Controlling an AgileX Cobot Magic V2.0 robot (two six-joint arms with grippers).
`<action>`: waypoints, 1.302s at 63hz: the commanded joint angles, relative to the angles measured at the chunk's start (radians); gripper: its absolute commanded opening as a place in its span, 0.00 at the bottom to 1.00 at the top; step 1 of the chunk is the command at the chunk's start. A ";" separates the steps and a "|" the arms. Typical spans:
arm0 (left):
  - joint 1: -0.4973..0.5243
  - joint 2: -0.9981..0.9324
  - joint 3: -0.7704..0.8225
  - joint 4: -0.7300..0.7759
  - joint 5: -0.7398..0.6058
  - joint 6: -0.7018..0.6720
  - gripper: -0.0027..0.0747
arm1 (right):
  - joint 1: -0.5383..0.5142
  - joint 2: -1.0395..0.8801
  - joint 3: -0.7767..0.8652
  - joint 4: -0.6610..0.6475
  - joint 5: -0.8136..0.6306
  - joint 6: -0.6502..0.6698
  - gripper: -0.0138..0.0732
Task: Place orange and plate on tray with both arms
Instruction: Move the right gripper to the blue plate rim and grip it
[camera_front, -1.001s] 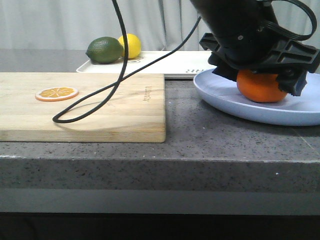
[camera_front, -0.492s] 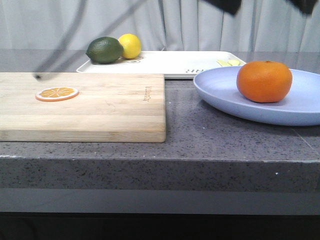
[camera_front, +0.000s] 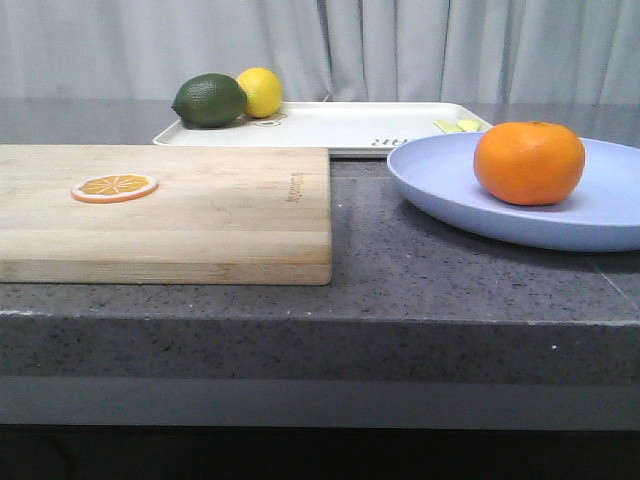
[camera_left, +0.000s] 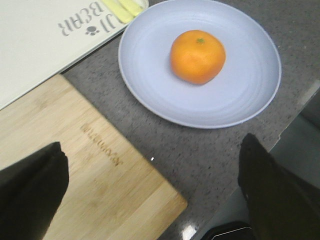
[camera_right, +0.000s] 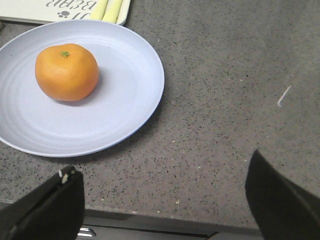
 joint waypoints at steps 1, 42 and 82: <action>0.030 -0.118 0.057 -0.006 -0.058 -0.012 0.90 | -0.001 0.011 -0.024 -0.022 -0.071 -0.007 0.91; 0.146 -0.527 0.391 -0.005 -0.074 -0.012 0.90 | -0.002 0.019 -0.024 0.062 -0.052 0.150 0.91; 0.146 -0.511 0.391 -0.005 -0.077 -0.012 0.90 | -0.022 0.447 -0.050 0.158 -0.151 0.469 0.83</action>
